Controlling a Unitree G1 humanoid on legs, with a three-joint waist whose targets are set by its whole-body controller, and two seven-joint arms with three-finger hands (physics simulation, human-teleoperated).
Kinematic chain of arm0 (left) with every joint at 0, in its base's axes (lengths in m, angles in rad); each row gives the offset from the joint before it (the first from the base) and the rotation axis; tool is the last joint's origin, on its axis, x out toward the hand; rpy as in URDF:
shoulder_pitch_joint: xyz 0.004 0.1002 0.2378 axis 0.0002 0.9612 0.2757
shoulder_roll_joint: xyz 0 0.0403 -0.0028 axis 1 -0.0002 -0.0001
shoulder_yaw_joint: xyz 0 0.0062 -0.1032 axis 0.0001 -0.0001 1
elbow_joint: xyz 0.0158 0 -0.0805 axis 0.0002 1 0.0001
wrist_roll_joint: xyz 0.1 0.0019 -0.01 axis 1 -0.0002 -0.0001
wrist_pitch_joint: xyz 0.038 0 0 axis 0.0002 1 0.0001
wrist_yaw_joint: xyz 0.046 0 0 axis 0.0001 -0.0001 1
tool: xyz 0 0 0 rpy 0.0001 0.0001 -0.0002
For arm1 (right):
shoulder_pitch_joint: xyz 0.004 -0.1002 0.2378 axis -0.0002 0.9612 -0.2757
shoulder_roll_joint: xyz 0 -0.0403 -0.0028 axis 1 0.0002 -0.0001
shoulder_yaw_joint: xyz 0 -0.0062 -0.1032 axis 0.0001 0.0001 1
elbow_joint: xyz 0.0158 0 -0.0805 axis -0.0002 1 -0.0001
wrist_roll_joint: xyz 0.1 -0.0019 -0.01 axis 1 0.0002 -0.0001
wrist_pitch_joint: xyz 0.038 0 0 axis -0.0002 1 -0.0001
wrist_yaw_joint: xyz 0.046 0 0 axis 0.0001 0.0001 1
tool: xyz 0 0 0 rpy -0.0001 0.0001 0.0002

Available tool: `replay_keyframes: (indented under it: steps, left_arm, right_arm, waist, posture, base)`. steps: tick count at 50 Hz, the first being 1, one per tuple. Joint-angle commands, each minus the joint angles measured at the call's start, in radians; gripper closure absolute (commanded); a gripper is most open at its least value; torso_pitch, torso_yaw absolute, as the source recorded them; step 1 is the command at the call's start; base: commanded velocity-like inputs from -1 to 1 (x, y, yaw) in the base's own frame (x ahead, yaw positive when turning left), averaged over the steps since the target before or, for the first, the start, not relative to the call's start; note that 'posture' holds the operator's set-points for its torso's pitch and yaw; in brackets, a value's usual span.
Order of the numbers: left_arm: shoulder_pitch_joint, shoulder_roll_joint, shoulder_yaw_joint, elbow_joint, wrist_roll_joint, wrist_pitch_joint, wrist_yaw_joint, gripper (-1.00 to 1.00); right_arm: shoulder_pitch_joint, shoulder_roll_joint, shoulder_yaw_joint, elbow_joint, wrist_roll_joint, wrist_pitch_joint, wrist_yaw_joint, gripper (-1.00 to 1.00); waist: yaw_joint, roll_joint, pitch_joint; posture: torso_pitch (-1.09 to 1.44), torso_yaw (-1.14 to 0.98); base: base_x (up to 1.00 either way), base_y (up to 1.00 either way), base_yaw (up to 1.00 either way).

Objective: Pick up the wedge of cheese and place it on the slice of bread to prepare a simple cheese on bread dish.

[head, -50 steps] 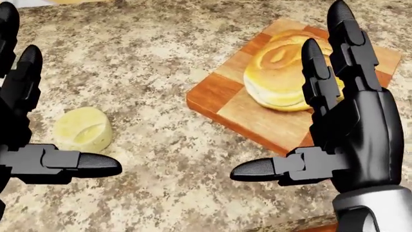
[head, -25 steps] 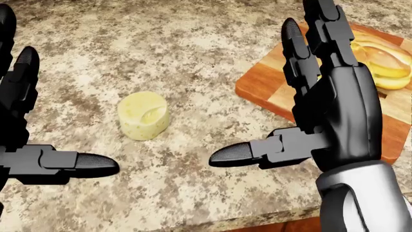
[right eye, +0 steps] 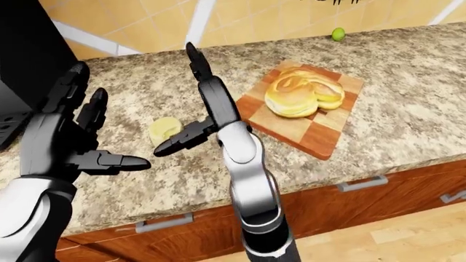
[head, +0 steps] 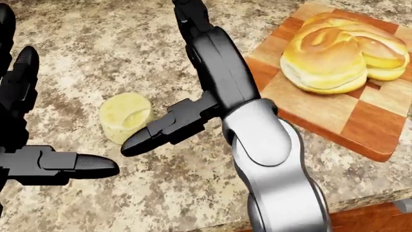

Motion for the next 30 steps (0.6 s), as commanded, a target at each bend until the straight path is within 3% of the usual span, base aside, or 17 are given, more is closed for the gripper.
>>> replay_keyframes:
  steps: [1, 10, 16, 26, 30]
  left_arm:
    - [-0.024, 0.011, 0.019, -0.042, -0.005, -0.011, 0.002, -1.0]
    - [-0.052, 0.032, 0.048, -0.073, -0.036, 0.037, 0.013, -1.0]
    - [-0.046, 0.036, 0.048, -0.071, -0.045, 0.029, 0.019, -1.0]
    - [-0.043, 0.043, 0.071, -0.082, -0.065, 0.038, 0.024, -1.0]
    - [-0.042, 0.046, 0.072, -0.084, -0.071, 0.039, 0.028, -1.0]
  right_arm:
    - [-0.05, 0.009, 0.006, -0.043, -0.051, -0.021, 0.03, -1.0]
    - [-0.017, 0.07, 0.077, -0.044, -0.232, -0.013, 0.179, -1.0]
    - [0.017, 0.109, 0.093, -0.009, -0.313, -0.042, 0.238, -1.0]
    - [0.059, 0.157, 0.112, 0.042, -0.346, -0.097, 0.251, -1.0]
    - [0.065, 0.156, 0.095, 0.08, -0.331, -0.127, 0.235, -1.0]
  waist:
    - [0.0, 0.005, -0.026]
    - [-0.002, 0.011, -0.026]
    - [-0.004, 0.014, -0.024]
    - [-0.009, 0.019, -0.017]
    - [-0.011, 0.021, -0.014]
  posture:
    - [0.0, 0.0]
    - [0.0, 0.0]
    - [0.0, 0.0]
    - [0.0, 0.0]
    - [0.0, 0.0]
  base:
    - [0.0, 0.0, 0.0]
    - [0.0, 0.0, 0.0]
    - [0.0, 0.0, 0.0]
    - [0.0, 0.0, 0.0]
    - [0.0, 0.0, 0.0]
